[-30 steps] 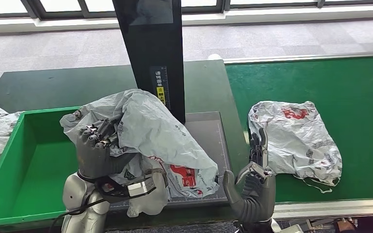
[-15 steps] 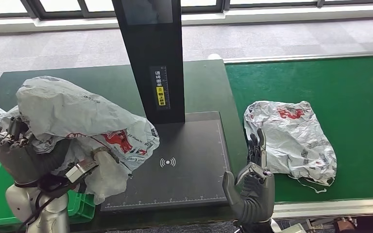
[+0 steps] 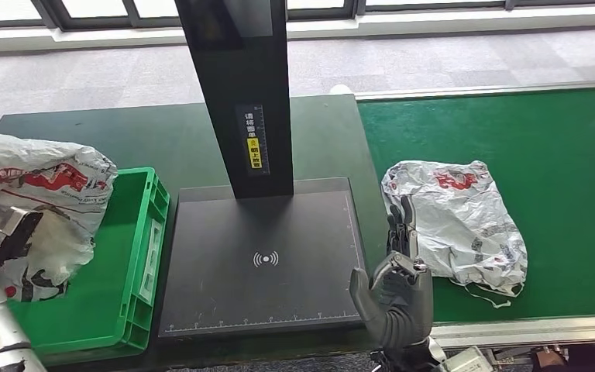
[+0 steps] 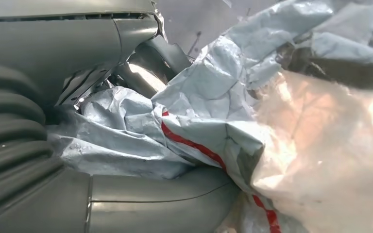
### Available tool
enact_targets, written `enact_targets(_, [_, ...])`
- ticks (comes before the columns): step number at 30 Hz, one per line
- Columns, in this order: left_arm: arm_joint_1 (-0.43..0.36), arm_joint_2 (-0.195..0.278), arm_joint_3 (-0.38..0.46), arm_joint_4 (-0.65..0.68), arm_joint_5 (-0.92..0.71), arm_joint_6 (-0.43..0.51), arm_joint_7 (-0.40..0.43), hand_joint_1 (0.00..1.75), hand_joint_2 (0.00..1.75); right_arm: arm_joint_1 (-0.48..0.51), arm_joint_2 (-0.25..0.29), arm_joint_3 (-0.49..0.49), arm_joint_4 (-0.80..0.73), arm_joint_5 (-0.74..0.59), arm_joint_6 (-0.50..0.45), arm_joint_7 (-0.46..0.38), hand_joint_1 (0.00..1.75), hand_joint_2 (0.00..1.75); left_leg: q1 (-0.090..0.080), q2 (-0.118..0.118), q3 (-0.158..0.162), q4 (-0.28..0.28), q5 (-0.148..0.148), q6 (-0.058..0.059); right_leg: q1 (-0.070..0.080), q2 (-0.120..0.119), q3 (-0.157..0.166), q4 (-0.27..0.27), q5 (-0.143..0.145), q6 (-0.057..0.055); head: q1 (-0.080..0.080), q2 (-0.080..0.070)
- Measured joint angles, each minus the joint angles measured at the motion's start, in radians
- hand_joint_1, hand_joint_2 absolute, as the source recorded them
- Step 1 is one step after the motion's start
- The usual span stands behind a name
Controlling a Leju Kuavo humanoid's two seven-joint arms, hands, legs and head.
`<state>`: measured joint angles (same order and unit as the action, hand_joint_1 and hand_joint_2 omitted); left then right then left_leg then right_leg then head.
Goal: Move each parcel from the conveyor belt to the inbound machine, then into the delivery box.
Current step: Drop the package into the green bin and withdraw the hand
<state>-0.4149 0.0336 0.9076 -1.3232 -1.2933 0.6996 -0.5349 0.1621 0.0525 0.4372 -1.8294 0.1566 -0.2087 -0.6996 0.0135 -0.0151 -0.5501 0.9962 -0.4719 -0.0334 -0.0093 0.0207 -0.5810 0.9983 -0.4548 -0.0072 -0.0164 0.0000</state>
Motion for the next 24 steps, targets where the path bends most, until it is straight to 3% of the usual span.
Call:
enact_targets(4, [-0.011,0.015,0.001,0.040,-0.113,0.000,0.132,1.75,1.75,0.002,0.000,0.000,0.002,0.003,-0.009,0.000,0.00,1.75,0.000,0.001,0.000,0.000,0.000,0.000,0.000,0.000,-0.001,0.000,0.000,0.000,0.000,0.000])
enact_targets(9, [-0.011,0.025,0.001,0.065,-0.133,0.000,0.174,1.75,1.75,0.002,0.000,0.000,0.008,0.005,-0.012,0.000,0.00,1.75,0.000,0.001,0.000,0.000,0.000,0.000,0.000,0.000,-0.001,0.000,0.000,0.000,0.000,0.000])
enact_targets(10, [-0.011,0.026,0.000,0.071,-0.139,0.000,0.188,1.31,1.75,0.002,0.000,0.000,0.009,0.006,-0.013,0.000,0.00,1.75,0.000,0.001,0.000,0.000,0.000,0.000,0.000,0.000,-0.001,0.000,0.000,0.000,0.000,0.000])
enact_targets(13, [-0.005,0.025,-0.017,0.086,-0.166,0.000,0.249,0.00,0.44,0.002,0.000,0.000,0.011,0.012,-0.018,0.000,0.00,1.75,0.000,0.001,0.000,0.000,0.000,0.000,0.000,0.000,-0.001,0.000,0.000,0.000,0.000,0.000])
enact_targets(14, [-0.001,0.024,-0.029,0.089,-0.168,0.000,0.271,0.00,0.00,0.003,0.000,0.000,0.011,0.015,-0.019,0.000,0.00,1.75,0.000,0.001,0.000,0.000,0.000,0.000,0.000,0.000,-0.001,0.000,0.000,0.000,0.000,0.000])
enact_targets(17, [0.021,0.019,-0.071,0.078,-0.118,0.000,0.280,0.00,0.00,0.008,0.000,0.000,0.013,0.022,-0.029,0.000,0.00,1.75,0.000,0.001,-0.001,0.000,0.000,0.000,0.000,0.000,-0.001,0.000,0.000,0.000,0.000,0.000])
enact_targets(24, [0.077,-0.028,-0.085,-0.032,0.030,0.000,0.062,0.00,0.00,0.018,-0.005,0.000,0.022,0.009,-0.061,0.000,0.00,1.75,0.000,0.000,-0.001,0.000,-0.001,0.001,0.000,0.000,-0.001,-0.001,0.000,0.000,0.000,0.000])
